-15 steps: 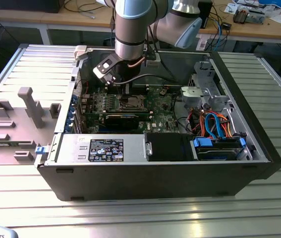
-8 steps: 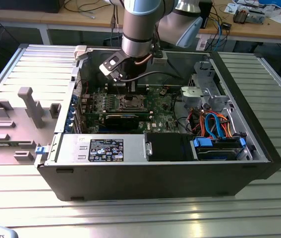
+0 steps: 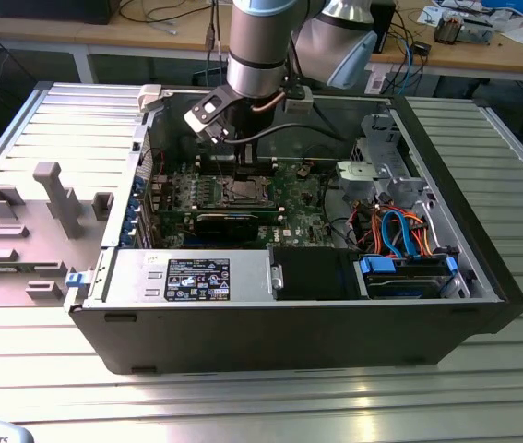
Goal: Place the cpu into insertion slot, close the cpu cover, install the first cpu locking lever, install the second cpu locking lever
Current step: 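Close the cpu cover, then install the first cpu locking lever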
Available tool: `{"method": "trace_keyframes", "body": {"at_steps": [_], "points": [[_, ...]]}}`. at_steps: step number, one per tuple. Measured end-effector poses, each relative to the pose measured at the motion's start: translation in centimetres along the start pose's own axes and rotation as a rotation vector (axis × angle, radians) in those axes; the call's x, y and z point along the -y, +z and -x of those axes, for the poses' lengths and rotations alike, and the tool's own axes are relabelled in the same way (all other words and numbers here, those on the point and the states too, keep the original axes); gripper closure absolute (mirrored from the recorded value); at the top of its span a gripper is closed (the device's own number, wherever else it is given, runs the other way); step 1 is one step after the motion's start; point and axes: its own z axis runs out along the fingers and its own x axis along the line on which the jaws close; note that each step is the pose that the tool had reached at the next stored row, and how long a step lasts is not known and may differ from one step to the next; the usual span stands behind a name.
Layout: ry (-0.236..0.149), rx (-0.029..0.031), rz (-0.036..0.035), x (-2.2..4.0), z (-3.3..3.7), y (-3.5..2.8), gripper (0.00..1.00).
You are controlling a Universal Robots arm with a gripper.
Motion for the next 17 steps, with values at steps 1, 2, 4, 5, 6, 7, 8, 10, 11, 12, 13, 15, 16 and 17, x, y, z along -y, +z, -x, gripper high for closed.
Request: {"method": "trace_keyframes", "body": {"at_steps": [1, 2, 4, 5, 6, 7, 8, 10, 11, 12, 13, 15, 16, 17], "points": [[0.000, 0.0001, 0.0001, 0.00, 0.00, 0.00, 0.89], [0.000, 0.0003, -0.0001, 0.00, 0.00, -0.02, 0.89], [0.000, 0.0002, -0.0001, 0.00, 0.00, -0.02, 0.89], [0.000, 0.0003, -0.0001, 0.00, 0.00, -0.02, 0.89], [0.000, 0.0002, -0.0001, 0.00, 0.00, -0.02, 0.89], [0.000, 0.0003, -0.0001, 0.00, 0.00, -0.03, 0.89], [0.000, 0.0003, -0.0002, 0.00, 0.00, -0.03, 0.89], [-0.007, 0.0008, -0.0004, 0.01, 0.01, -0.03, 0.89], [-0.011, 0.0011, -0.0005, 0.01, 0.01, -0.03, 0.89], [-0.016, 0.0015, -0.0006, 0.01, 0.01, -0.03, 0.89], [-0.022, 0.0018, -0.0007, 0.00, 0.01, -0.03, 0.89], [-0.030, 0.0024, -0.0009, 0.01, 0.01, -0.03, 0.89], [-0.033, 0.0026, -0.0010, 0.01, 0.01, -0.03, 0.89], [-0.039, 0.0029, -0.0011, 0.00, 0.00, -0.03, 0.89]]}}
